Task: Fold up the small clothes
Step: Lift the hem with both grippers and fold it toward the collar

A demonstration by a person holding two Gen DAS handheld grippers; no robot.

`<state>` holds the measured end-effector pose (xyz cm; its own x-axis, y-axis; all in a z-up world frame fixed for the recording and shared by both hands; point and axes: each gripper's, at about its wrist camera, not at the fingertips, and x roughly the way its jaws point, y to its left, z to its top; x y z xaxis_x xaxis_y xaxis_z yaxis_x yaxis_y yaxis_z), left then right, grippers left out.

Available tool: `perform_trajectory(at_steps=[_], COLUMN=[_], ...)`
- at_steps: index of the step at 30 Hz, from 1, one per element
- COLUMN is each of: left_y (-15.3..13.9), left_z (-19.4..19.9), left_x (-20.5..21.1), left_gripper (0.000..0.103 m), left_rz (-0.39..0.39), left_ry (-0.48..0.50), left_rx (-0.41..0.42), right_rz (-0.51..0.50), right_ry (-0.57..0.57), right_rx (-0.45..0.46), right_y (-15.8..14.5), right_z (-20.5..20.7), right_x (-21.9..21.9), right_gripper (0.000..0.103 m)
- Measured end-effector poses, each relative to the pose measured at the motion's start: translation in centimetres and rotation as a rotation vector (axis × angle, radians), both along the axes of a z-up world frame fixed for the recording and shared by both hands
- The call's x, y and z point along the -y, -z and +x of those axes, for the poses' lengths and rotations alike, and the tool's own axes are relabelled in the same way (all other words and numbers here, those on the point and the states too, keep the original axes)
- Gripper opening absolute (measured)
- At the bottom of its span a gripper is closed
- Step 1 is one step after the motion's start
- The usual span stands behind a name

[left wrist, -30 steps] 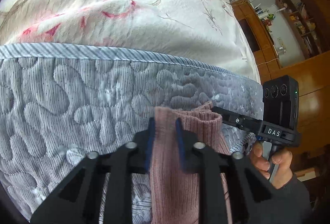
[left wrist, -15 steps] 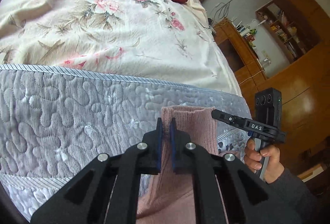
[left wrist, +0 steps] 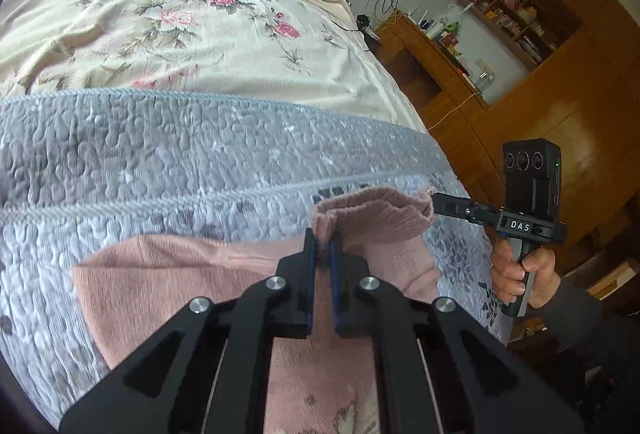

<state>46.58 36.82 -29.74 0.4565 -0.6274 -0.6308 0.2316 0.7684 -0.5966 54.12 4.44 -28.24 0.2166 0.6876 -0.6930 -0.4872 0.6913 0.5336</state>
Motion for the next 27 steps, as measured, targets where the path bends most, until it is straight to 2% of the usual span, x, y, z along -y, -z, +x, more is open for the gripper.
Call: perform_trajectory(at_steps=[5, 9, 12, 13, 15, 18, 19, 21, 23, 25, 27], left_y=[2.9, 5.0, 7.2, 8.2, 9.0, 7.8, 7.0, 6.0, 5.7, 6.6, 8.3], left_z=[-4.2, -6.3, -7.2, -7.4, -8.1, -8.9, -9.2, -9.2, -8.7, -7.9, -7.0], left_x=[1.2, 2.4, 3.1, 3.0, 2.6, 1.5, 1.2, 1.2, 2.6, 4.3, 6.1], left_gripper=[0.004, 0.004, 0.005, 0.005, 0.005, 0.007, 0.008, 0.008, 0.009, 0.011, 0.011], left_rz=[0.018, 0.079, 0.16, 0.166, 0.207, 0.171, 0.139, 0.039, -0.006, -0.015, 0.057], left_ry=[0.031, 0.072, 0.105, 0.121, 0.105, 0.077, 0.058, 0.039, 0.054, 0.075, 0.076], left_rx=[-0.074, -0.123, -0.19, -0.236, -0.27, -0.265, -0.245, -0.213, -0.198, -0.215, -0.256], right_rz=[-0.062, -0.108, -0.135, -0.152, -0.155, -0.079, -0.051, -0.022, -0.018, -0.058, -0.142], right_ry=[-0.026, -0.044, -0.059, -0.069, -0.061, 0.008, 0.042, 0.089, 0.108, 0.112, 0.11], right_rx=[-0.074, -0.111, -0.167, -0.193, -0.234, -0.285, -0.304, -0.343, -0.378, -0.377, -0.344], right_y=[3.9, 6.0, 7.9, 8.6, 9.3, 8.7, 8.6, 8.9, 9.7, 10.6, 11.3], right_z=[-4.9, -7.1, -8.0, -8.3, -8.9, -9.1, -9.0, -8.7, -8.3, -8.1, -8.1], right_x=[0.5, 0.6, 0.9, 0.9, 1.6, 3.4, 3.9, 4.1, 3.2, 2.2, 1.6], right_gripper=[0.008, 0.007, 0.008, 0.011, 0.017, 0.024, 0.028, 0.028, 0.028, 0.025, 0.013])
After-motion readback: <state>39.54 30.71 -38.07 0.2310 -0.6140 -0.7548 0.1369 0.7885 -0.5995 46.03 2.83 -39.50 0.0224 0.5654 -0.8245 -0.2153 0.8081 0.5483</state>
